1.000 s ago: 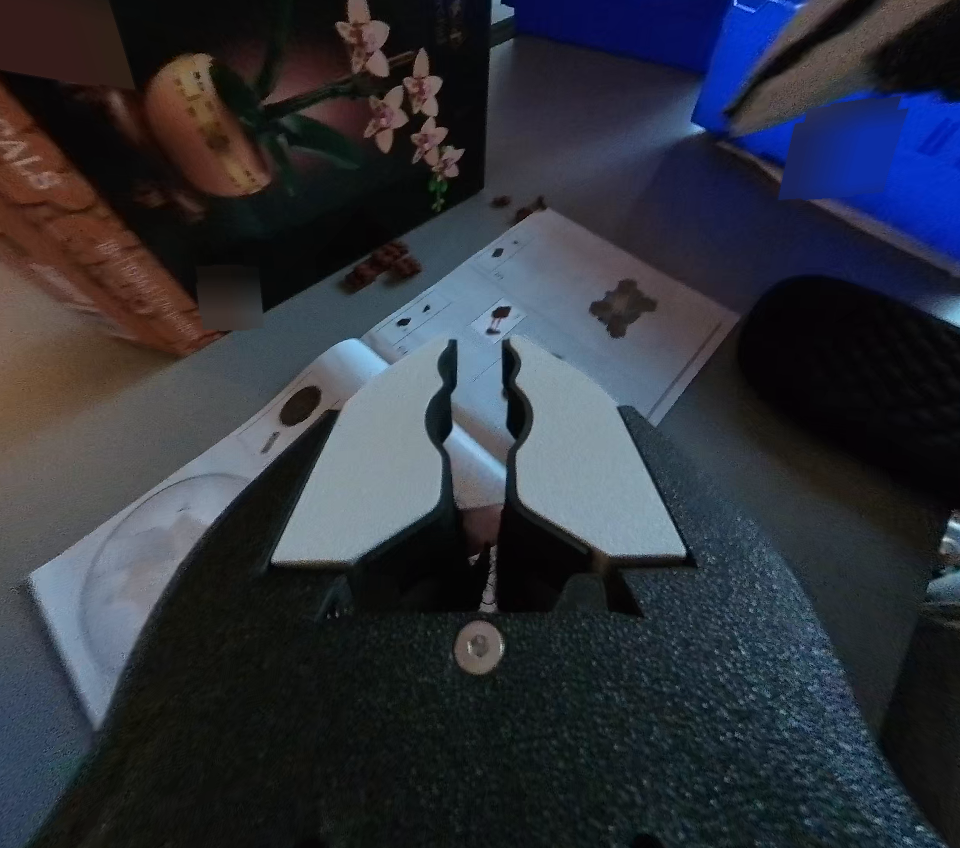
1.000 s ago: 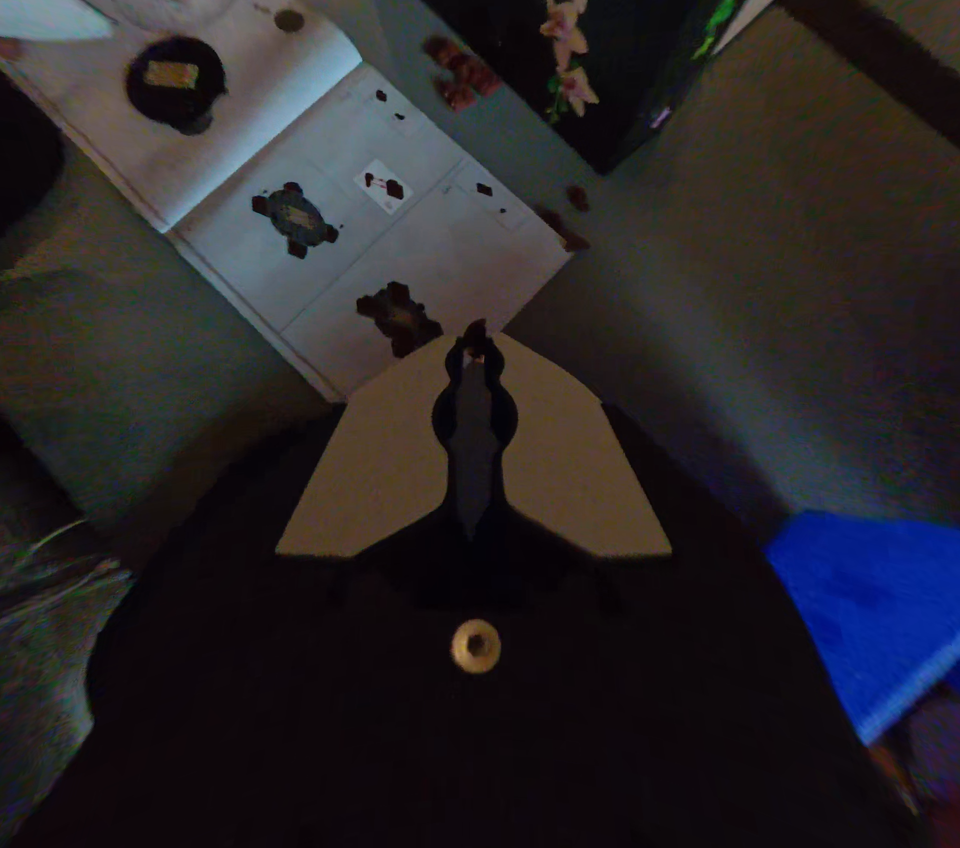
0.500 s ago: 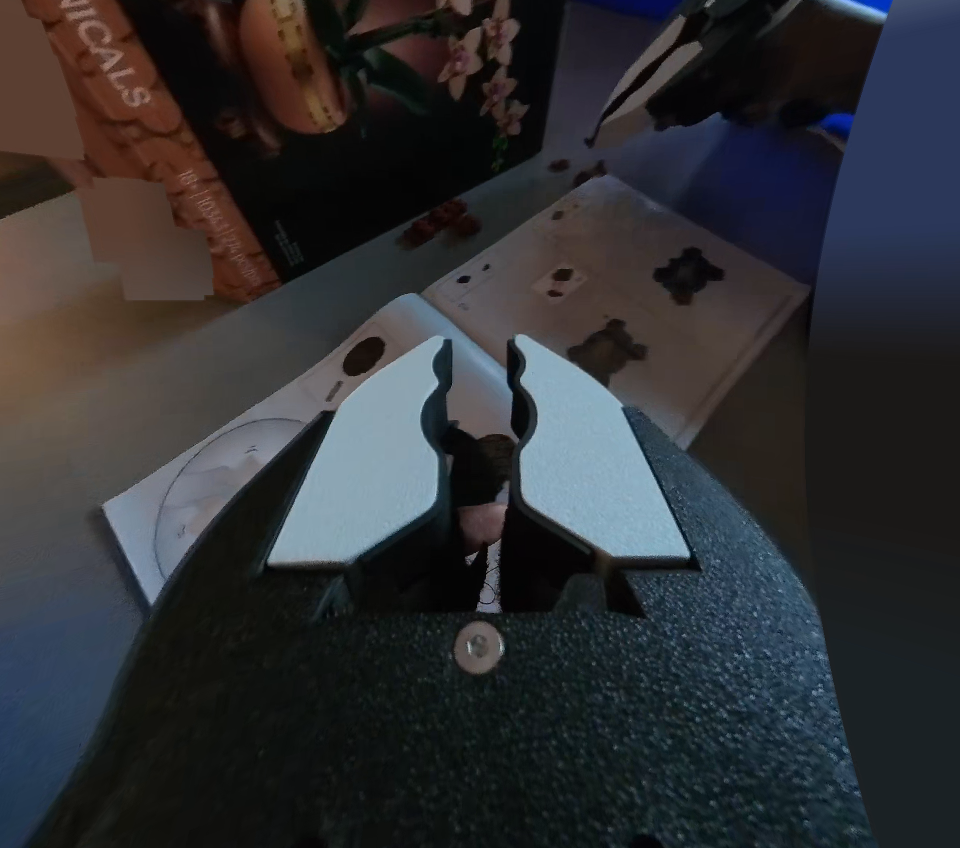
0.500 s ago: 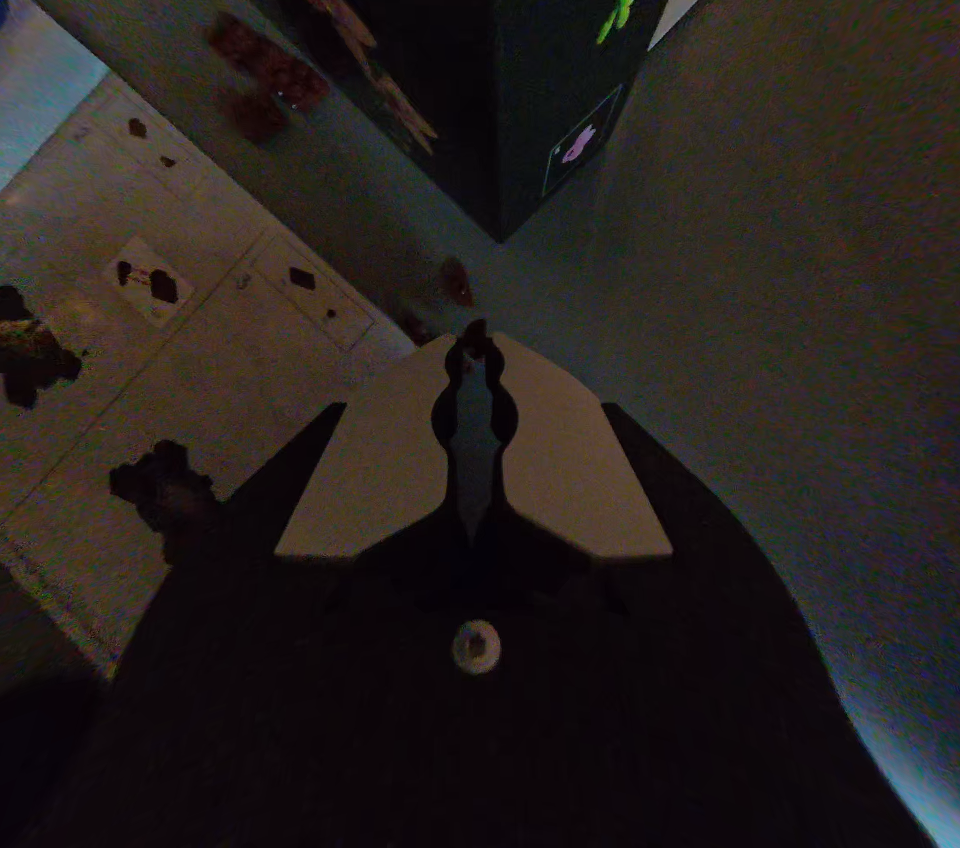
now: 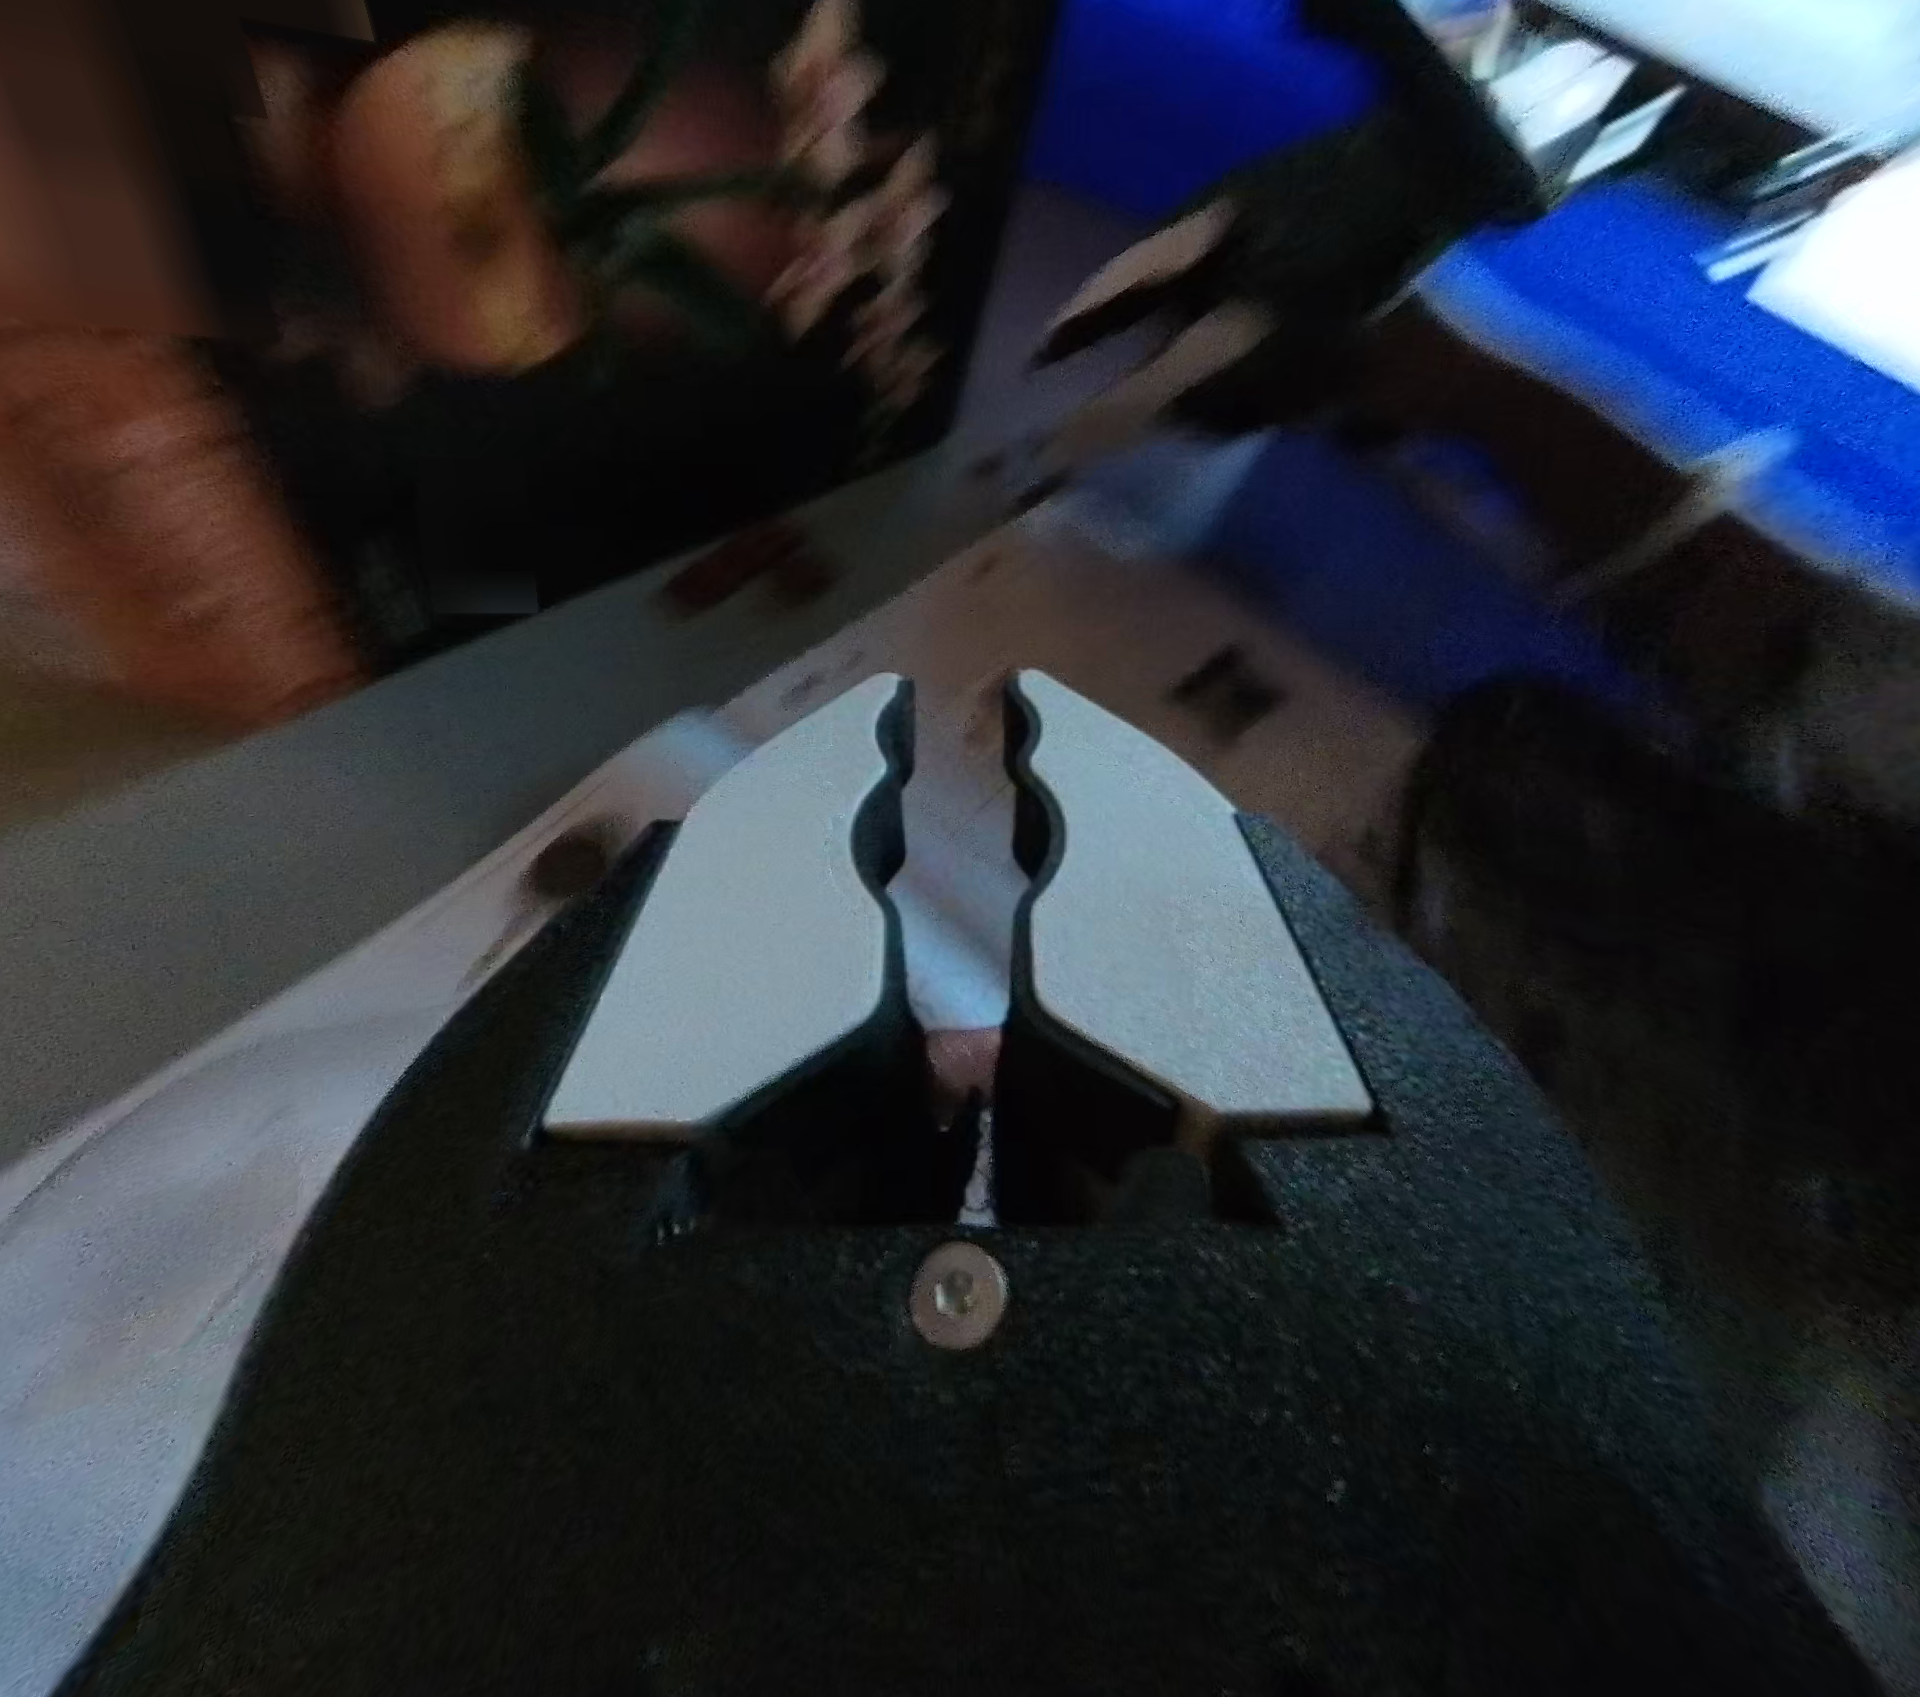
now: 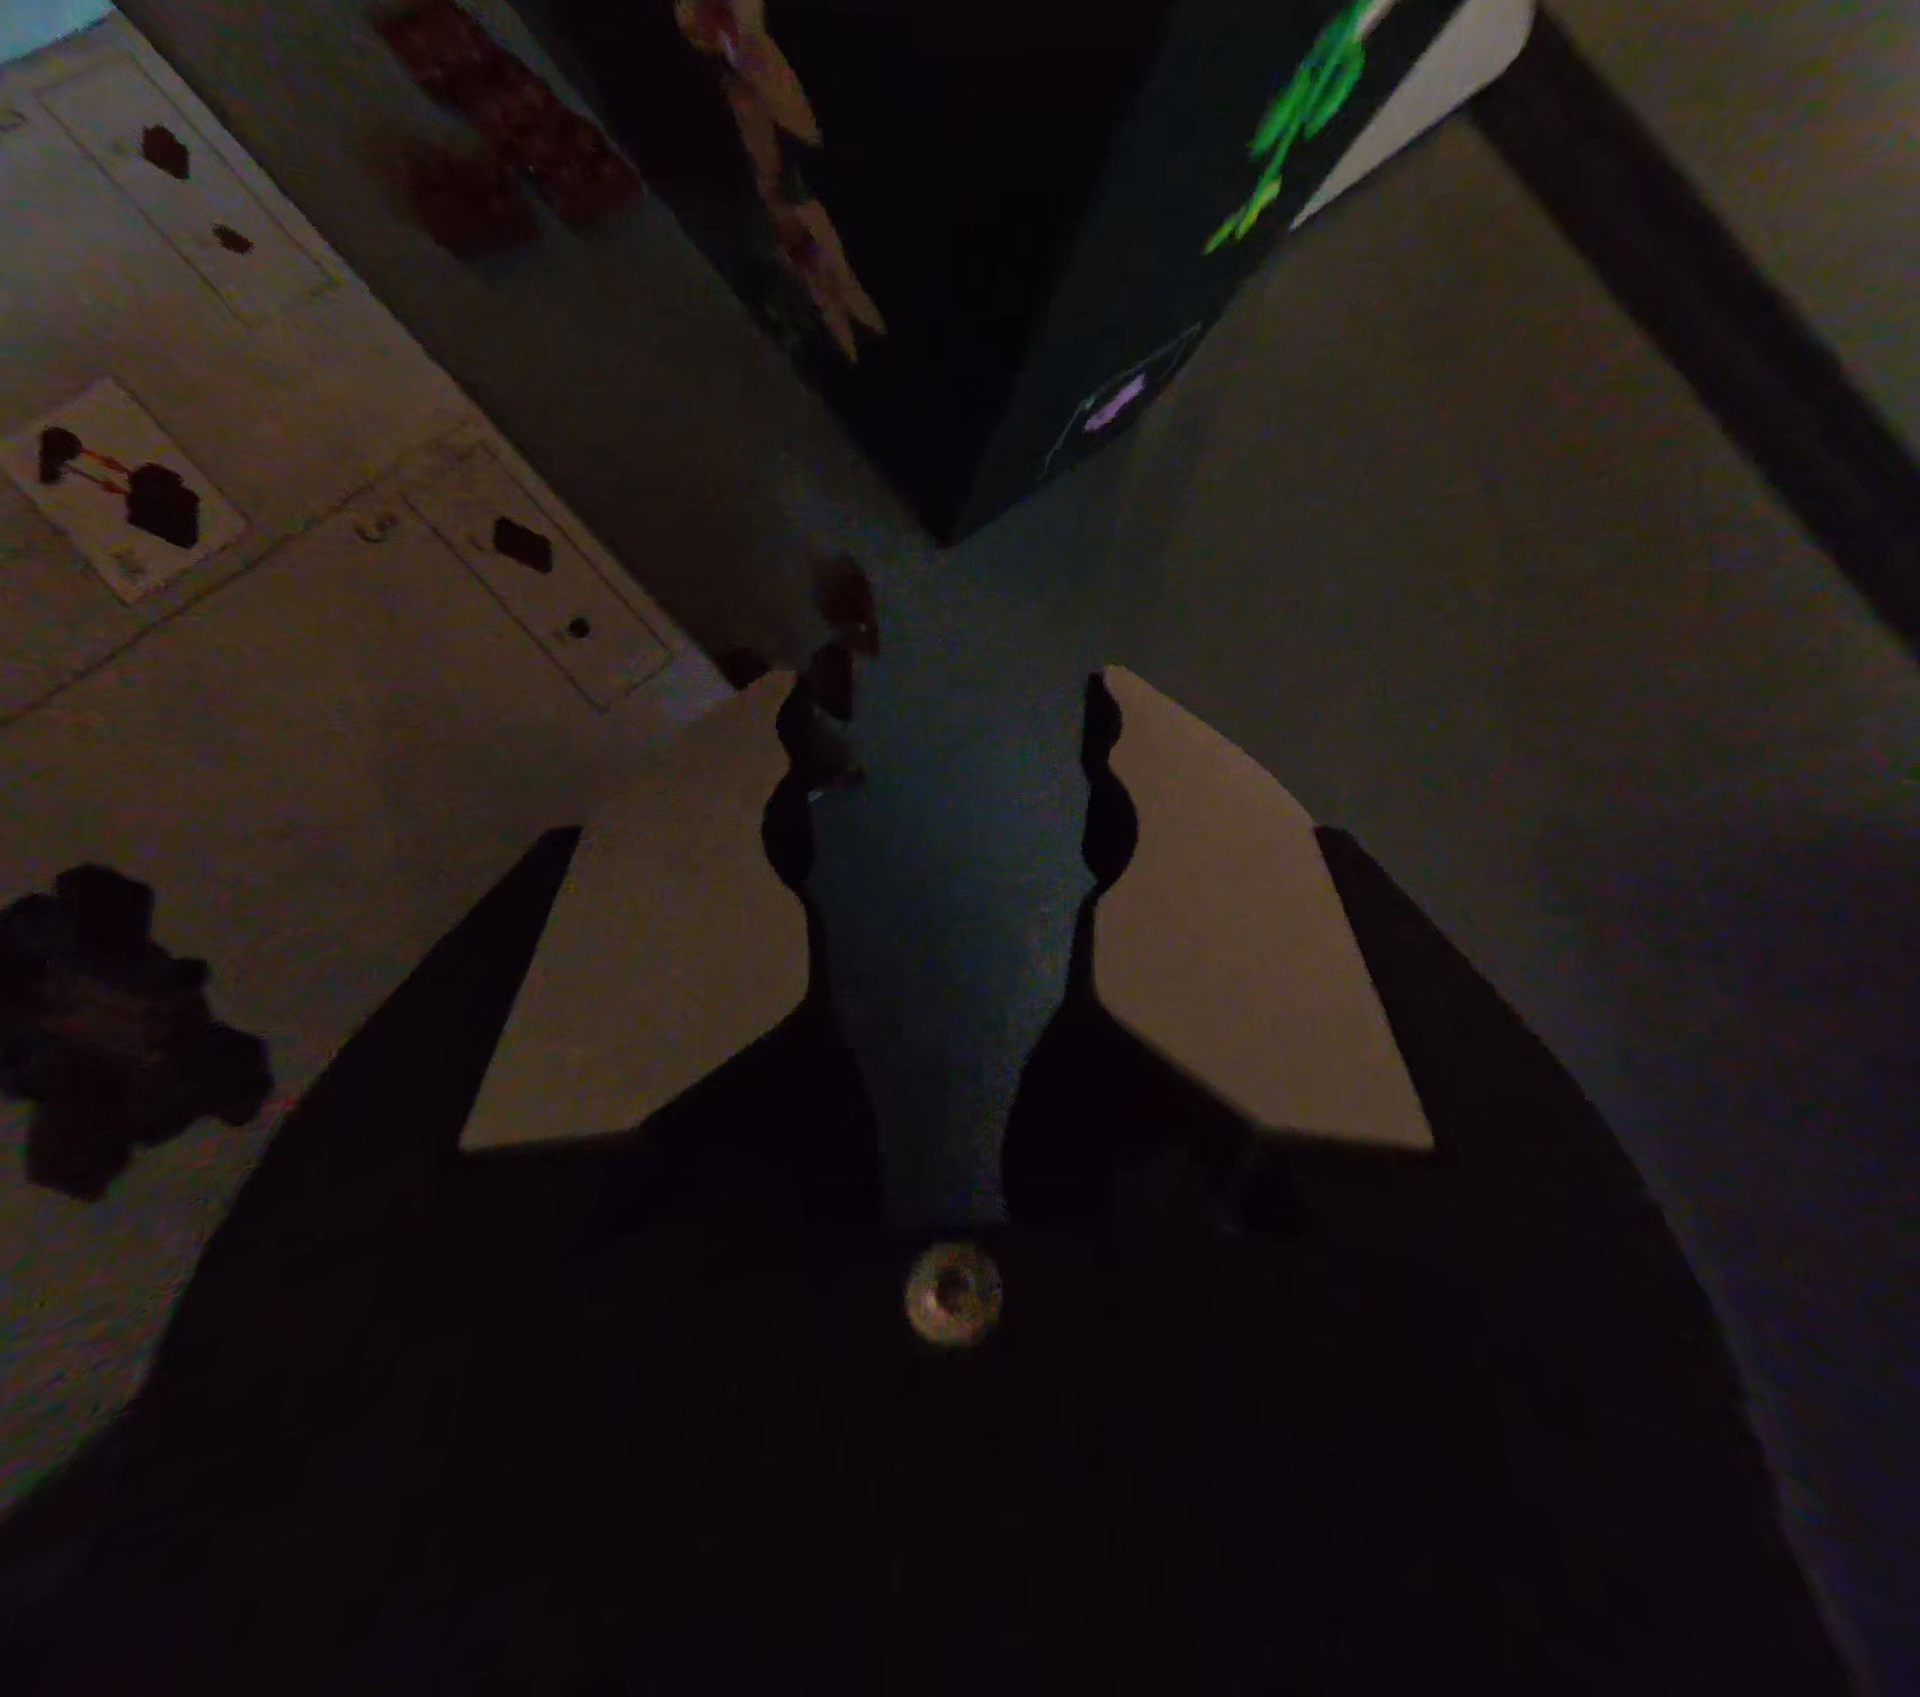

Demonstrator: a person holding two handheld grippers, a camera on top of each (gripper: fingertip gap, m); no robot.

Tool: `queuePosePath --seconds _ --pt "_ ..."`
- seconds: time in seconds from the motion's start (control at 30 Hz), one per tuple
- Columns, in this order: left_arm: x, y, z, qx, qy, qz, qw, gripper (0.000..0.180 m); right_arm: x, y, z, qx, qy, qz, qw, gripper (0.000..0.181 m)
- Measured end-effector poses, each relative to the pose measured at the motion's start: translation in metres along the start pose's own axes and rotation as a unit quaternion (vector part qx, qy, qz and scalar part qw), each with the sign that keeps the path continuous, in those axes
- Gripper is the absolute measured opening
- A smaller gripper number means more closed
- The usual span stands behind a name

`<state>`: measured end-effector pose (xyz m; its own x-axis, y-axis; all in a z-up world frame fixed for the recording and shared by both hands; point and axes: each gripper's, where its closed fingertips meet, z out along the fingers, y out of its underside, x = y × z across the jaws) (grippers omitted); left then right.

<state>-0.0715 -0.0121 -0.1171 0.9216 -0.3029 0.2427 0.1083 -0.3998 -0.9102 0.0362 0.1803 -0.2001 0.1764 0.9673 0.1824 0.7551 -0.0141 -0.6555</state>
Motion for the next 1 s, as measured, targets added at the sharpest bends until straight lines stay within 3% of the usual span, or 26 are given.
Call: queuePosePath --seconds 0.17,0.43,0.7,0.83,1.0 --pt "0.006 -0.025 0.077 -0.047 -0.009 0.037 0.998 0.005 0.006 -0.014 -0.004 0.049 0.052 -0.091 0.993 0.052" --pt "0.012 -0.003 0.185 -0.137 -0.012 0.064 0.988 0.0 -0.004 -0.028 -0.007 0.126 0.028 -0.121 0.984 0.059" --pt "0.004 0.005 0.201 -0.17 -0.053 0.108 0.978 0.0 -0.003 -0.031 -0.009 0.137 0.043 -0.144 0.979 0.058" --pt "0.002 -0.008 0.184 -0.148 -0.06 0.111 0.981 0.002 0.004 -0.031 -0.016 0.138 0.048 -0.106 0.984 0.053" --pt "0.006 -0.03 0.148 -0.109 -0.048 0.122 0.985 0.024 0.003 -0.065 -0.072 0.201 0.057 0.029 0.978 0.045"
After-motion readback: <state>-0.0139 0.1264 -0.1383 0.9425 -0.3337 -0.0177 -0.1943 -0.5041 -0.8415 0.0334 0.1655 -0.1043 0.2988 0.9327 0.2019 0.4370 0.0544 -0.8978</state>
